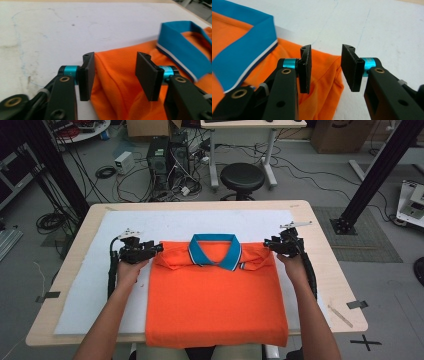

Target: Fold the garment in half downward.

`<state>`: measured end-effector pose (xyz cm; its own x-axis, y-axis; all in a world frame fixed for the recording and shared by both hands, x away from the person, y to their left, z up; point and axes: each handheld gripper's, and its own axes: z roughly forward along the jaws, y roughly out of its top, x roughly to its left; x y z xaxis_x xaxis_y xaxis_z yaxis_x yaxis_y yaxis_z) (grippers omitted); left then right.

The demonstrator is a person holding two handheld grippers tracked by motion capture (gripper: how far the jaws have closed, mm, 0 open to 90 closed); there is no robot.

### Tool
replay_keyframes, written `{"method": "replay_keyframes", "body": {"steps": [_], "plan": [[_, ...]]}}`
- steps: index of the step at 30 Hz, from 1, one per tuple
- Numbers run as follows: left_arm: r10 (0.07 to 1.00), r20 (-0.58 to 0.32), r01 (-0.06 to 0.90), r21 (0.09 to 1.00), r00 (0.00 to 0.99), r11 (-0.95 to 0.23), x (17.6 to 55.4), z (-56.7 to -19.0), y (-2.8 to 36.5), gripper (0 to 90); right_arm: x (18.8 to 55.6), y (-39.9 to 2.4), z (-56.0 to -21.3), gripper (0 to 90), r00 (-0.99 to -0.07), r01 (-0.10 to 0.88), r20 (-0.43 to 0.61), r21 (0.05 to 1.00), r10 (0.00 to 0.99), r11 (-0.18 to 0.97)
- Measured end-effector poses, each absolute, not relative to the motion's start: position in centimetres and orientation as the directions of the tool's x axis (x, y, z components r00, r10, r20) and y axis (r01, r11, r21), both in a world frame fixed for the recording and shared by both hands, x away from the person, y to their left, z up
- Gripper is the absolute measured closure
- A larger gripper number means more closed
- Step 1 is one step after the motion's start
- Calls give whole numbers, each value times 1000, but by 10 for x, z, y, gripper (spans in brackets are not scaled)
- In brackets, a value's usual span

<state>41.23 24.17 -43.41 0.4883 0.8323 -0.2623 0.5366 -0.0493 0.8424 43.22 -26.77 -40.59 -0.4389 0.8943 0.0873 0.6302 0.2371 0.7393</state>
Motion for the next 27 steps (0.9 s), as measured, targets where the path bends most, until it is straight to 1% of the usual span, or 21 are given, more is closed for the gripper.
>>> {"method": "replay_keyframes", "body": {"steps": [3, 7, 8, 9, 12, 15, 17, 19, 20, 22, 23, 24, 25, 26, 27], "plan": [[819, -258, 533, 843, 513, -68, 407, -436, 236, 466, 424, -268, -405, 595, -438, 637, 106, 738, 892, 225], [795, -277, 553, 829, 539, -86, 403, -441, 228, 466, 418, -265, -408, 597, -453, 647, 114, 725, 884, 237], [785, -283, 552, 829, 551, -89, 401, -442, 226, 467, 416, -263, -410, 610, -459, 652, 123, 719, 880, 240], [779, -282, 550, 829, 560, -96, 399, -442, 224, 484, 415, -261, -411, 662, -468, 657, 123, 711, 875, 252], [771, -260, 549, 825, 581, -135, 394, -445, 217, 573, 411, -258, -414, 832, -489, 653, 91, 698, 867, 295], [777, -219, 542, 821, 590, -180, 389, -447, 211, 692, 405, -259, -415, 847, -495, 644, 83, 704, 865, 301], [788, -182, 531, 822, 588, -206, 385, -448, 209, 804, 402, -260, -416, 850, -496, 642, 82, 704, 864, 302], [793, -176, 525, 826, 584, -204, 381, -449, 208, 854, 399, -262, -417, 852, -495, 640, 86, 709, 865, 296], [797, -170, 520, 830, 580, -202, 380, -449, 208, 857, 397, -263, -417, 853, -498, 636, 87, 713, 863, 295], [808, -164, 510, 839, 565, -187, 376, -448, 209, 852, 394, -263, -417, 854, -503, 626, 82, 721, 860, 298], [813, -173, 508, 845, 556, -167, 374, -447, 210, 813, 392, -263, -417, 854, -504, 623, 82, 723, 860, 296], [817, -182, 508, 848, 547, -151, 374, -446, 210, 702, 392, -263, -417, 854, -506, 622, 83, 725, 858, 297], [815, -194, 502, 854, 545, -133, 372, -444, 211, 615, 391, -263, -416, 854, -507, 623, 84, 724, 858, 297], [809, -186, 483, 865, 558, -134, 370, -443, 212, 562, 391, -263, -417, 854, -507, 622, 85, 724, 858, 297], [800, -176, 469, 871, 573, -144, 369, -443, 211, 547, 391, -263, -417, 854, -506, 623, 87, 726, 858, 293]]}}
